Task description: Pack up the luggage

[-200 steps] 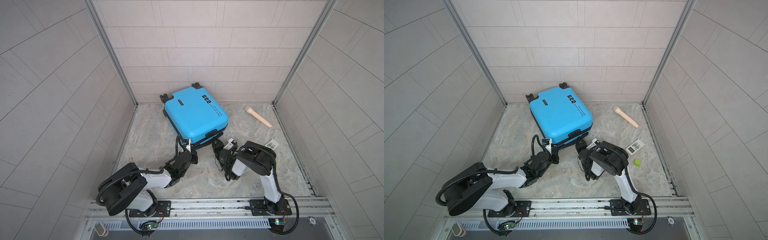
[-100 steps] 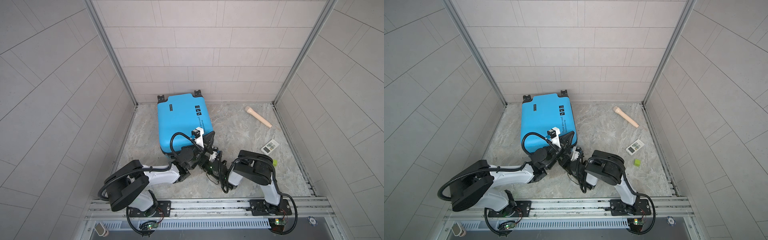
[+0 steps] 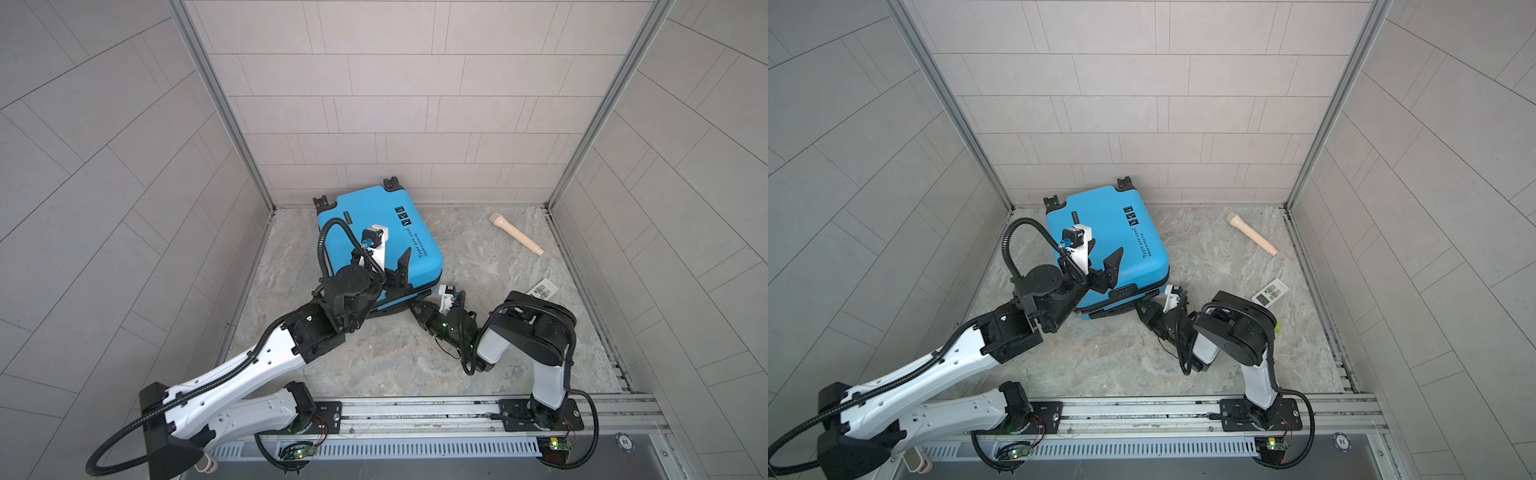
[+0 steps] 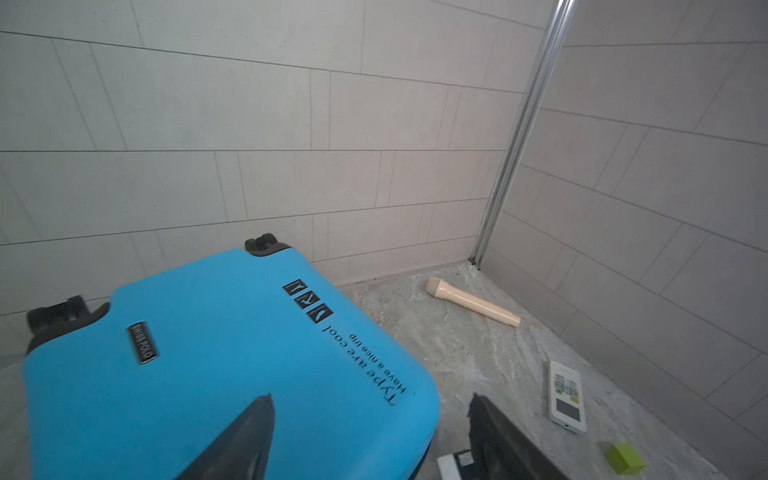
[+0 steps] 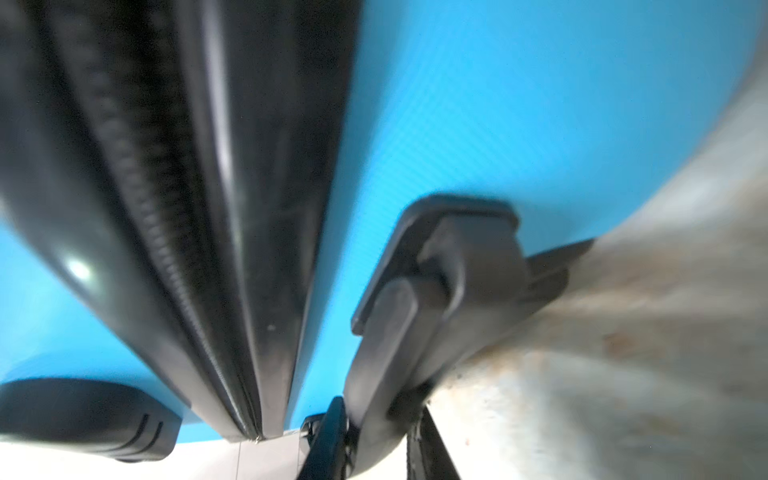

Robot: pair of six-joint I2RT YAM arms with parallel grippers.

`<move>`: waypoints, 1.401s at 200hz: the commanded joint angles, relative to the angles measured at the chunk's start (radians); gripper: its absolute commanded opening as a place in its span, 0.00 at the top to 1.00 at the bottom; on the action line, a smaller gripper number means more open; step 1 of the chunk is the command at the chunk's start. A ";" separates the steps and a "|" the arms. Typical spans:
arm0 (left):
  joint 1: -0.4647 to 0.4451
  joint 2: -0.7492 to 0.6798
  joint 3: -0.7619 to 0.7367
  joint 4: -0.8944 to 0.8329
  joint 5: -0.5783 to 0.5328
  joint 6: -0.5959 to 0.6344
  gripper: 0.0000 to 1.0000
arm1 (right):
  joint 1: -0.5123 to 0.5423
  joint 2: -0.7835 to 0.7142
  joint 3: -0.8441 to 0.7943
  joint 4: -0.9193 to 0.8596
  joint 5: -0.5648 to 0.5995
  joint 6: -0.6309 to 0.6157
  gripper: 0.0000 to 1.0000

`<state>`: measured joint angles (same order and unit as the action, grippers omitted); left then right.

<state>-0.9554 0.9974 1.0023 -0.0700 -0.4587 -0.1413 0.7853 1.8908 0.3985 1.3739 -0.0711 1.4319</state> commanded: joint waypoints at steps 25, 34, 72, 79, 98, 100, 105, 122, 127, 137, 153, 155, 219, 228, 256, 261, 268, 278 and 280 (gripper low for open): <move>0.039 0.053 0.088 -0.430 -0.027 -0.030 0.20 | -0.199 -0.172 -0.026 -0.366 -0.115 -0.300 1.00; 0.073 0.059 0.098 -0.442 -0.004 -0.067 0.20 | -0.228 -0.223 0.000 -0.482 -0.150 -0.341 1.00; 0.199 -0.034 0.023 -0.378 0.031 -0.241 0.20 | -0.251 -0.503 0.011 -0.824 -0.125 -0.474 0.53; 0.208 -0.068 -0.013 -0.352 0.025 -0.280 0.20 | -0.250 -0.565 0.005 -0.875 -0.115 -0.494 0.45; 0.221 -0.145 -0.116 -0.296 -0.003 -0.357 0.20 | -0.251 -0.721 0.008 -1.004 -0.105 -0.516 0.29; 0.221 -0.148 -0.127 -0.294 -0.013 -0.361 0.20 | -0.250 -0.732 0.011 -1.017 -0.104 -0.516 0.27; 0.222 -0.163 -0.150 -0.287 -0.032 -0.370 0.19 | -0.251 -0.767 0.019 -1.041 -0.110 -0.520 0.25; 0.266 -0.202 -0.210 -0.269 -0.041 -0.410 0.19 | -0.251 -0.840 0.049 -1.068 -0.141 -0.504 0.22; 0.287 -0.213 -0.227 -0.260 -0.024 -0.425 0.19 | -0.250 -0.853 0.055 -1.060 -0.150 -0.494 0.21; 0.330 -0.252 -0.258 -0.241 0.006 -0.454 0.19 | -0.249 -0.865 0.067 -1.043 -0.159 -0.462 0.20; 0.391 -0.302 -0.313 -0.204 0.036 -0.498 0.19 | -0.247 -0.842 0.087 -0.992 -0.179 -0.409 0.19; 0.397 -0.306 -0.320 -0.199 0.040 -0.502 0.19 | -0.248 -0.837 0.088 -0.983 -0.182 -0.400 0.19; 0.481 -0.348 -0.430 -0.133 0.136 -0.570 0.19 | -0.154 -0.636 0.112 -0.687 -0.153 -0.206 0.17; 0.484 -0.344 -0.432 -0.132 0.144 -0.570 0.19 | -0.145 -0.615 0.119 -0.660 -0.145 -0.198 0.17; 0.487 -0.339 -0.433 -0.117 0.158 -0.566 0.19 | -0.133 -0.511 0.127 -0.467 -0.145 -0.141 0.16; 0.487 -0.339 -0.432 -0.117 0.162 -0.564 0.19 | -0.132 -0.490 0.126 -0.414 -0.148 -0.126 0.16; 0.487 -0.341 -0.432 -0.118 0.164 -0.561 0.19 | -0.133 -0.456 0.128 -0.348 -0.150 -0.106 0.16; 0.486 -0.341 -0.430 -0.123 0.166 -0.557 0.19 | -0.133 -0.419 0.134 -0.273 -0.151 -0.083 0.16; 0.487 -0.342 -0.430 -0.125 0.167 -0.557 0.19 | -0.132 -0.415 0.136 -0.260 -0.153 -0.078 0.16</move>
<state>-0.4767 0.6613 0.5751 -0.2180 -0.2977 -0.6842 0.6506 1.4086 0.5091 0.8242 -0.2375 1.2671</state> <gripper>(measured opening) 0.808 0.836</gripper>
